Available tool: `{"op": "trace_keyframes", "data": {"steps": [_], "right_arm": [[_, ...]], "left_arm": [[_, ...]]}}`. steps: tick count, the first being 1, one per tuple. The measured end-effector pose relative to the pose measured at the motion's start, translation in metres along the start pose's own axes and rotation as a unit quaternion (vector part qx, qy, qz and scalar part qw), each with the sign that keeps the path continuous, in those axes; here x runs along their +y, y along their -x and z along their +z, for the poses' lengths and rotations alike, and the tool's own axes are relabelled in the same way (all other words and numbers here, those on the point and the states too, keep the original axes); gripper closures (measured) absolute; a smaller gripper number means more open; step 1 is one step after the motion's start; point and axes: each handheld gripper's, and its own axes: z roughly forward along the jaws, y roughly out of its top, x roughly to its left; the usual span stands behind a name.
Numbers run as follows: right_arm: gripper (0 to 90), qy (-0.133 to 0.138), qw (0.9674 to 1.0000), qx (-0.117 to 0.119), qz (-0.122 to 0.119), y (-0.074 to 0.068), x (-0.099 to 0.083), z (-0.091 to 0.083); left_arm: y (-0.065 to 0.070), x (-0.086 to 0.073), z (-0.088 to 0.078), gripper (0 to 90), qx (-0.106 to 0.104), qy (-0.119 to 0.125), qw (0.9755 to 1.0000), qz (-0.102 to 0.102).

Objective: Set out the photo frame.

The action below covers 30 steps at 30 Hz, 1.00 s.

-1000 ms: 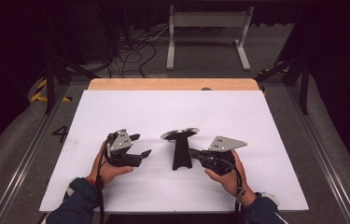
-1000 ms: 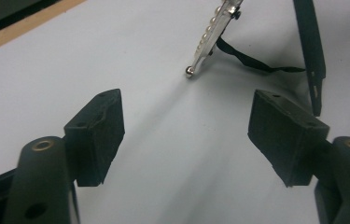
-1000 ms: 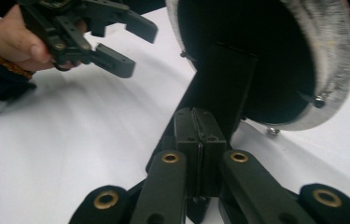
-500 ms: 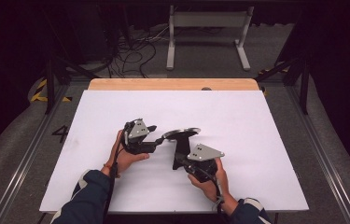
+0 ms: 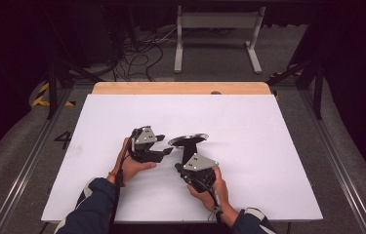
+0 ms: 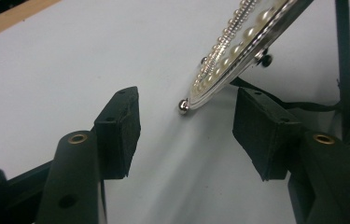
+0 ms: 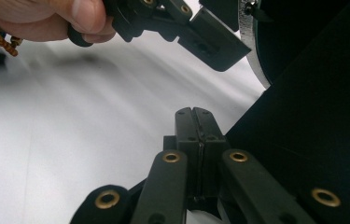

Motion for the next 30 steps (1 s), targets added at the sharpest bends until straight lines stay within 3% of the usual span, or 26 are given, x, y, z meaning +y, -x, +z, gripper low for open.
{"op": "trace_keyframes", "data": {"steps": [4, 10, 14, 17, 30], "right_arm": [[90.0, -0.006, 1.0000, -0.003, -0.003, -0.003, -0.001, 0.002], [90.0, -0.008, 1.0000, -0.001, -0.003, -0.003, -0.002, 0.002], [90.0, -0.014, 0.9999, -0.005, -0.006, -0.004, -0.003, 0.000], [90.0, -0.010, 0.9999, 0.002, 0.003, -0.002, -0.004, 0.000], [90.0, -0.017, 0.9997, 0.005, 0.016, 0.010, -0.009, -0.007]], "left_arm": [[0.007, 0.004, 0.009, 42.4, -0.001, -0.003, 0.9999, 0.015], [0.009, 0.008, 0.021, 48.5, 0.013, 0.016, 0.9997, 0.011], [0.011, 0.011, 0.019, 58.6, -0.004, 0.034, 0.9993, 0.011], [0.014, 0.012, 0.017, 64.5, -0.008, 0.032, 0.9991, 0.026], [0.021, 0.014, 0.012, 72.9, 0.015, 0.022, 0.9983, 0.052]]}}
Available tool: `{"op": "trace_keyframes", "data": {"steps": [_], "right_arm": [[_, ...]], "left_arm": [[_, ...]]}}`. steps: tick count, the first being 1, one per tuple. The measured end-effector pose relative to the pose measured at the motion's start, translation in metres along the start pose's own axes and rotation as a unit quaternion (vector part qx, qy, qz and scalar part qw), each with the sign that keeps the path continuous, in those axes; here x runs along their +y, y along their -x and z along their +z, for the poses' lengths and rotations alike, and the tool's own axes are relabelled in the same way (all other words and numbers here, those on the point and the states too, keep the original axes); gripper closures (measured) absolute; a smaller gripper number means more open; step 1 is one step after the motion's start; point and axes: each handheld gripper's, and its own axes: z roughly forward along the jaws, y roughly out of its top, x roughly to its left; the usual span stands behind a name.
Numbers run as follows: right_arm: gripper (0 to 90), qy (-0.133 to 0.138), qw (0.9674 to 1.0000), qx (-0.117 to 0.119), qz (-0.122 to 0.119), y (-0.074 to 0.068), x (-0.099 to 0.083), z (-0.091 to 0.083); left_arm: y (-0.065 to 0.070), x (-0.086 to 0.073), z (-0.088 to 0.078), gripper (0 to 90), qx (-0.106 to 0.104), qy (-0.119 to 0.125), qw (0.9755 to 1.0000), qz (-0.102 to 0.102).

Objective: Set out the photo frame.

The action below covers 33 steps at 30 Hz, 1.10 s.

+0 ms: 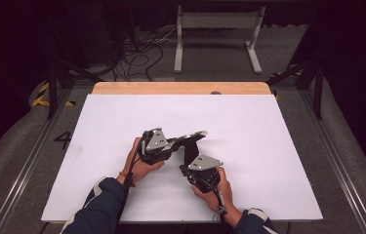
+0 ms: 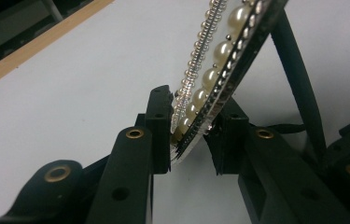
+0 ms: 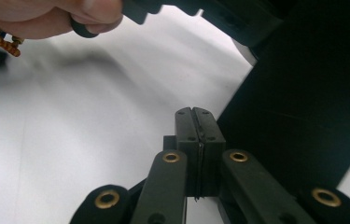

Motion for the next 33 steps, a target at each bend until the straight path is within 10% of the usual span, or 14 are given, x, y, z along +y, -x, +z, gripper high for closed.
{"op": "trace_keyframes", "data": {"steps": [15, 26, 33], "right_arm": [[90.0, 0.004, 0.9999, -0.013, 0.009, 0.013, -0.004, -0.010], [90.0, 0.044, 0.9990, -0.004, -0.001, -0.006, 0.000, -0.002], [90.0, 0.017, 0.9977, -0.066, -0.009, -0.019, -0.001, 0.011]], "left_arm": [[0.009, -0.002, -0.015, 72.6, 0.010, 0.009, 0.9998, -0.011], [0.008, -0.002, -0.017, 70.3, 0.002, 0.021, 0.9998, 0.001], [0.004, -0.007, -0.005, 59.7, -0.009, 0.007, 0.9998, -0.013]]}}
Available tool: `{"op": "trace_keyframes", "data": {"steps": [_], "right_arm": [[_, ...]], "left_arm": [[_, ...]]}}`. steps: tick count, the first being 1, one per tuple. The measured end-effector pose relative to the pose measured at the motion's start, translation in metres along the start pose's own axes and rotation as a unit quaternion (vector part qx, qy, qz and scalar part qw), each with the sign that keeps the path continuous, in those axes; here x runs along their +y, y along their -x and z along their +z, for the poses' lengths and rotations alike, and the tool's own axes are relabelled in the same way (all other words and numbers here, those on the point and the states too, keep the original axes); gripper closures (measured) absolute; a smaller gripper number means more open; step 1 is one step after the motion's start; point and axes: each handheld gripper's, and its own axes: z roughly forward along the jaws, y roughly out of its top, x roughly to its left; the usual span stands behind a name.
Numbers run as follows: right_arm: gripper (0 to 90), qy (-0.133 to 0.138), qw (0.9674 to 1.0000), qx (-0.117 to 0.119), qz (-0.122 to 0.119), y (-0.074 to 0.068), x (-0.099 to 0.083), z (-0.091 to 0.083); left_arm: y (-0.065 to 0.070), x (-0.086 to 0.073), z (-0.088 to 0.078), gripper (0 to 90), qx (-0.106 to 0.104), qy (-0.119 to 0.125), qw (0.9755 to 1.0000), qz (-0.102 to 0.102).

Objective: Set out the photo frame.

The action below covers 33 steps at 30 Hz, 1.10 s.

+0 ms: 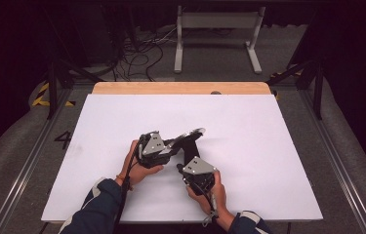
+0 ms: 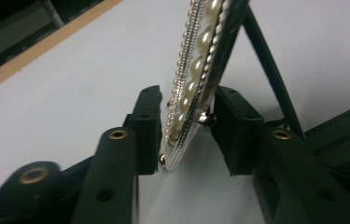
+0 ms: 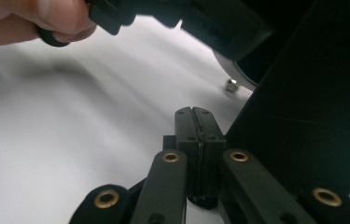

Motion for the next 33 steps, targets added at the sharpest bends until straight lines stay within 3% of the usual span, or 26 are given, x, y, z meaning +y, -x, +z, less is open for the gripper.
{"op": "trace_keyframes", "data": {"steps": [3, 5, 8, 10, 20, 27, 33], "right_arm": [[90.0, -0.008, 0.9998, -0.017, -0.010, -0.004, -0.001, -0.001], [90.0, -0.015, 0.9996, -0.024, -0.008, -0.001, -0.002, -0.001], [90.0, -0.017, 0.9994, -0.031, -0.004, 0.004, -0.004, -0.002], [90.0, -0.016, 0.9993, -0.033, 0.001, 0.007, -0.005, -0.004], [90.0, -0.023, 0.9994, -0.022, 0.015, 0.017, -0.006, -0.006], [90.0, -0.023, 0.9992, -0.019, 0.029, 0.031, -0.011, -0.009], [90.0, -0.028, 0.9990, -0.013, 0.033, 0.041, -0.014, -0.011]], "left_arm": [[-0.001, -0.002, 0.003, 60.2, 0.004, -0.006, 1.0000, 0.001], [-0.001, -0.001, 0.001, 64.3, 0.003, 0.000, 1.0000, -0.002], [0.000, 0.001, -0.003, 63.4, 0.001, 0.002, 1.0000, -0.008], [0.002, 0.002, -0.005, 63.3, 0.000, 0.003, 1.0000, -0.001], [0.007, 0.005, -0.007, 68.0, -0.002, 0.007, 0.9999, 0.013], [0.012, 0.008, -0.008, 72.0, -0.008, 0.009, 0.9995, 0.029], [0.014, 0.009, -0.005, 71.8, -0.006, 0.010, 0.9995, 0.030]]}}
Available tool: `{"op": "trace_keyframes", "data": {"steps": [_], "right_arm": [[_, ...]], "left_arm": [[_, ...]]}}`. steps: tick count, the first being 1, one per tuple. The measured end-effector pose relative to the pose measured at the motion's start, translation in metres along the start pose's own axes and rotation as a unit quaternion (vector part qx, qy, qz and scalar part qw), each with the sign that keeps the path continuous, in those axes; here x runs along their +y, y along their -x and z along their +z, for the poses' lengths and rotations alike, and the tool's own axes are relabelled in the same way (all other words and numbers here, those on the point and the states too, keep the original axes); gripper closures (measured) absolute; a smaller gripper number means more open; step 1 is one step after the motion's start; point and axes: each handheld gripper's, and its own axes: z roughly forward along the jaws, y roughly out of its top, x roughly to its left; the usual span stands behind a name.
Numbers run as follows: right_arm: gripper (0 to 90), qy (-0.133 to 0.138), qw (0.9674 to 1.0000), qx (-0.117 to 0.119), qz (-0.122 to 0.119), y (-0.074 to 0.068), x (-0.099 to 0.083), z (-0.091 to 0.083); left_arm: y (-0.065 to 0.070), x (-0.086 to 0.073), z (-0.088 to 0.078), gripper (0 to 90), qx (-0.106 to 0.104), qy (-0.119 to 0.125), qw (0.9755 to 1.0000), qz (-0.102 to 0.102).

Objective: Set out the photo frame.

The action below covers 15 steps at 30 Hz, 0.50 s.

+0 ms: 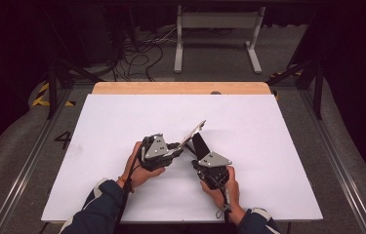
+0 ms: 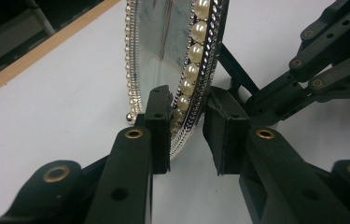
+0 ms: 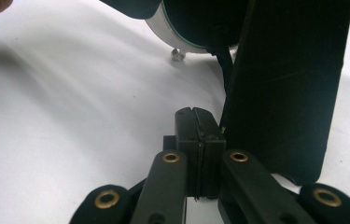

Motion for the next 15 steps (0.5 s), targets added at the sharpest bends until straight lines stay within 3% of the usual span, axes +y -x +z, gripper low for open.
{"op": "trace_keyframes", "data": {"steps": [8, 11, 15], "right_arm": [[90.0, -0.004, 1.0000, -0.001, -0.001, 0.004, -0.001, 0.000], [90.0, -0.006, 1.0000, -0.003, 0.003, 0.008, -0.002, 0.000], [90.0, -0.009, 0.9999, -0.005, 0.006, 0.012, -0.003, -0.001]], "left_arm": [[0.000, -0.002, 0.007, 62.9, 0.007, -0.016, 0.9998, 0.004], [0.003, -0.003, 0.016, 61.7, 0.024, -0.028, 0.9992, 0.013], [0.002, -0.005, 0.025, 59.8, 0.022, -0.037, 0.9990, 0.013]]}}
